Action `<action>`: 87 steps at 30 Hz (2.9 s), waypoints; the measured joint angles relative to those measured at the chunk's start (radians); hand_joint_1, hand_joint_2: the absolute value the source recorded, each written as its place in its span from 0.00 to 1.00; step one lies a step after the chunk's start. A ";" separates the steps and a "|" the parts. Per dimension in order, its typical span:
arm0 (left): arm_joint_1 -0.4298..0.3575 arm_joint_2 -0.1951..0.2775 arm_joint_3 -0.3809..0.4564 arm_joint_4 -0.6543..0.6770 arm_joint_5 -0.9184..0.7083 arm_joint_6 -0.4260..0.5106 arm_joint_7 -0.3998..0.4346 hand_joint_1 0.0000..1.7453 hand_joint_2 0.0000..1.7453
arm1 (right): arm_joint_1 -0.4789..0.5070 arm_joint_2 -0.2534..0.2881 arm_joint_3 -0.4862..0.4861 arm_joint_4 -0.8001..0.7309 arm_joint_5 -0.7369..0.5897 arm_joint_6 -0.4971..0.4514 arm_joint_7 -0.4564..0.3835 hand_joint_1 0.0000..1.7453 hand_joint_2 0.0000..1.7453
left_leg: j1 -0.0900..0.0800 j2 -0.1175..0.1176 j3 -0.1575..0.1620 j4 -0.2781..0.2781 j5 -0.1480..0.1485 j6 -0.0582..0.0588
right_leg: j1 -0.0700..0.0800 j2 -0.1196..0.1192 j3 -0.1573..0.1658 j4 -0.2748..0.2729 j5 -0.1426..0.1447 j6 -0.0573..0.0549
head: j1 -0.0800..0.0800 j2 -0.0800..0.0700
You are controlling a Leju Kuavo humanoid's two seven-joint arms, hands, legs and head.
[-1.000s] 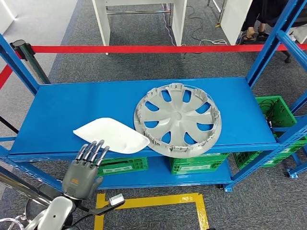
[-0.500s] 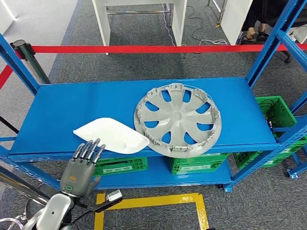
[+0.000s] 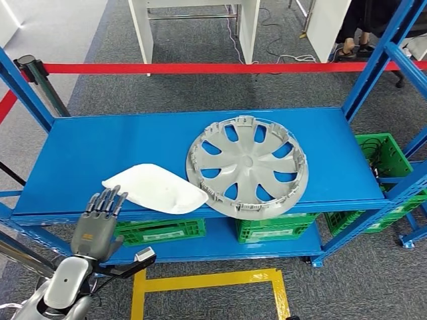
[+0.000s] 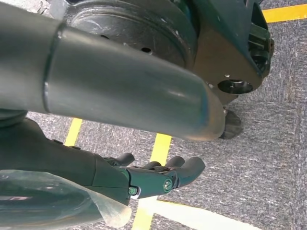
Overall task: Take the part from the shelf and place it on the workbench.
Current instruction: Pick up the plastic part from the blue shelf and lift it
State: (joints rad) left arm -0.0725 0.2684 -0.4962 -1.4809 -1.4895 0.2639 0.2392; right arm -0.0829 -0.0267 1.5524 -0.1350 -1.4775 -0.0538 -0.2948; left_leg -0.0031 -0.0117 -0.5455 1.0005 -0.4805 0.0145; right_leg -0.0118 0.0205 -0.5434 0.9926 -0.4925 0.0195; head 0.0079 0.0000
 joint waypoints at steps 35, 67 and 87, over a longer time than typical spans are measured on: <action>-0.139 0.084 -0.140 0.146 -0.081 0.086 0.042 0.00 1.00 | -0.004 0.000 0.000 0.000 0.044 0.002 0.018 0.00 0.00 | 0.000 0.000 0.000 0.000 0.000 0.000 | 0.000 0.000 0.000 0.000 0.000 0.000 | 0.000 0.000; -0.267 0.133 -0.323 0.278 -0.080 0.132 0.130 0.00 1.00 | -0.004 0.000 0.000 0.000 0.076 0.002 0.019 0.00 0.00 | 0.000 0.000 0.000 0.000 0.000 0.000 | 0.000 0.000 0.000 0.000 0.000 0.000 | 0.000 0.000; -0.269 0.137 -0.253 0.363 -0.080 0.144 0.130 0.00 1.00 | -0.004 0.000 0.000 0.000 0.077 0.000 0.019 0.00 0.00 | 0.000 0.000 0.000 0.000 0.000 0.000 | 0.000 0.000 0.000 0.000 0.000 0.000 | 0.000 0.000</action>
State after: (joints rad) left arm -0.3415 0.4050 -0.7492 -1.1180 -1.5698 0.4083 0.3687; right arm -0.0870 -0.0271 1.5526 -0.1351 -1.4004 -0.0534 -0.2754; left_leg -0.0030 -0.0116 -0.5454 1.0005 -0.4802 0.0144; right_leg -0.0117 0.0207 -0.5434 0.9929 -0.4922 0.0195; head 0.0078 0.0000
